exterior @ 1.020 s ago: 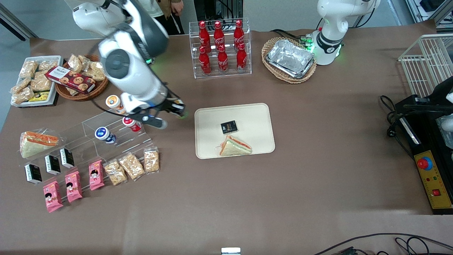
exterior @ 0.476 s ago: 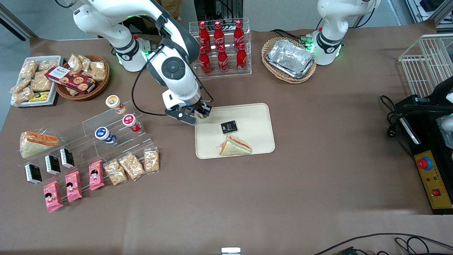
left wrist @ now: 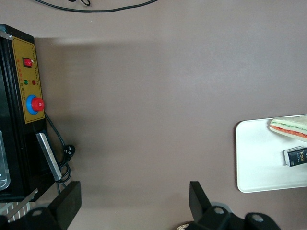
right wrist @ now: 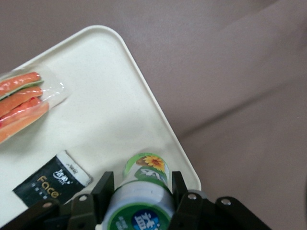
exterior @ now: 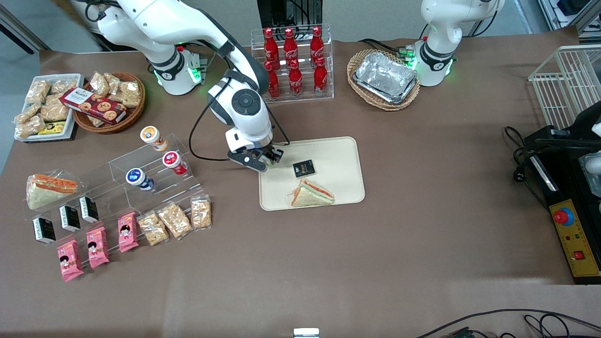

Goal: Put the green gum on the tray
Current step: 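Lower the bottle onto the tray beside the black card and open the gripper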

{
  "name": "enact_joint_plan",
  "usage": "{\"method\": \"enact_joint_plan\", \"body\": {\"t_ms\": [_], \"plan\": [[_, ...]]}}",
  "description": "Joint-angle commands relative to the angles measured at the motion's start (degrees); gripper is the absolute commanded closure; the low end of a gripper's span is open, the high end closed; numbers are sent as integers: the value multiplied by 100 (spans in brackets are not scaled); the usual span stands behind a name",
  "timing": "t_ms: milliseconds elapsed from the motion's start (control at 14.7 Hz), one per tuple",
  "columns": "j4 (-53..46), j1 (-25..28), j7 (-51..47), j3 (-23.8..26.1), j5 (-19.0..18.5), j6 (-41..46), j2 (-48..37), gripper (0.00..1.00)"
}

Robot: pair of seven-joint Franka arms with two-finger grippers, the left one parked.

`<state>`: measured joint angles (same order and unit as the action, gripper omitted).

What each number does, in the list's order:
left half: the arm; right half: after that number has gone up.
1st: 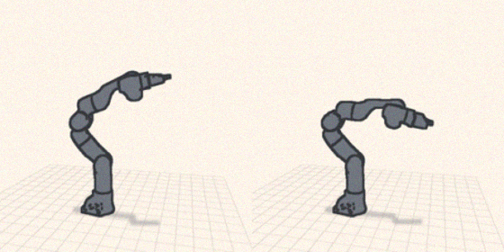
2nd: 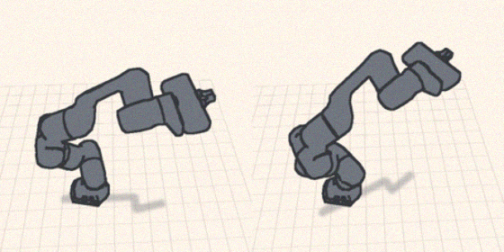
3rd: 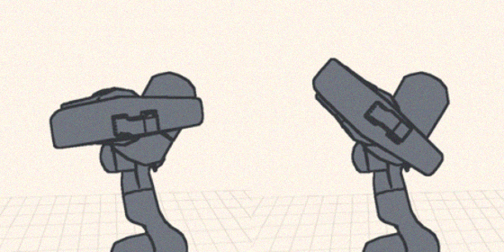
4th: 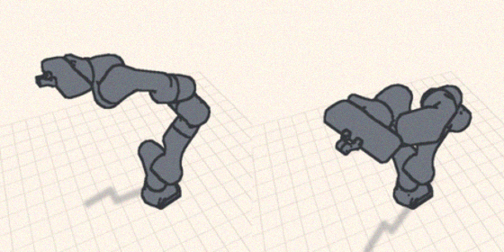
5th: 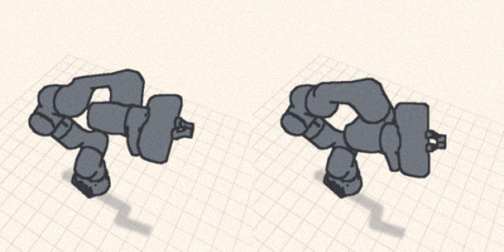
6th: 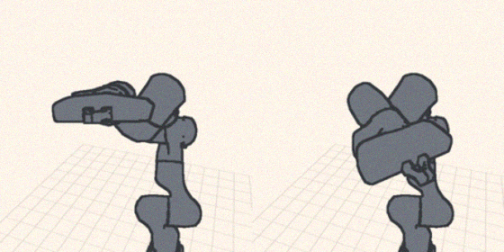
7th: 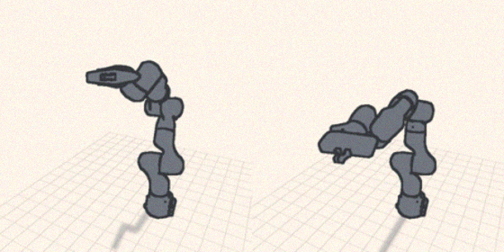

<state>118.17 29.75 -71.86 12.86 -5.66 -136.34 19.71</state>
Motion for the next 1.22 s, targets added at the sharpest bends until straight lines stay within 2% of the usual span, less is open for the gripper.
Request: {"method": "enact_joint_plan", "body": {"t_ms": [0, 340, 408, 476, 544, 1156], "plan": [[-22, 48, -171, -29, -163, -296, 191, 48], [-31, 48, -320, -38, -374, -481, 350, 48], [-31, 48, -399, -30, -453, -507, 393, 43], [-31, 48, -478, -38, -549, -516, 428, 26], [-40, 48, -557, -30, -611, -543, 455, 0], [-40, -13, -541, -38, -656, -552, 447, 0]]}}
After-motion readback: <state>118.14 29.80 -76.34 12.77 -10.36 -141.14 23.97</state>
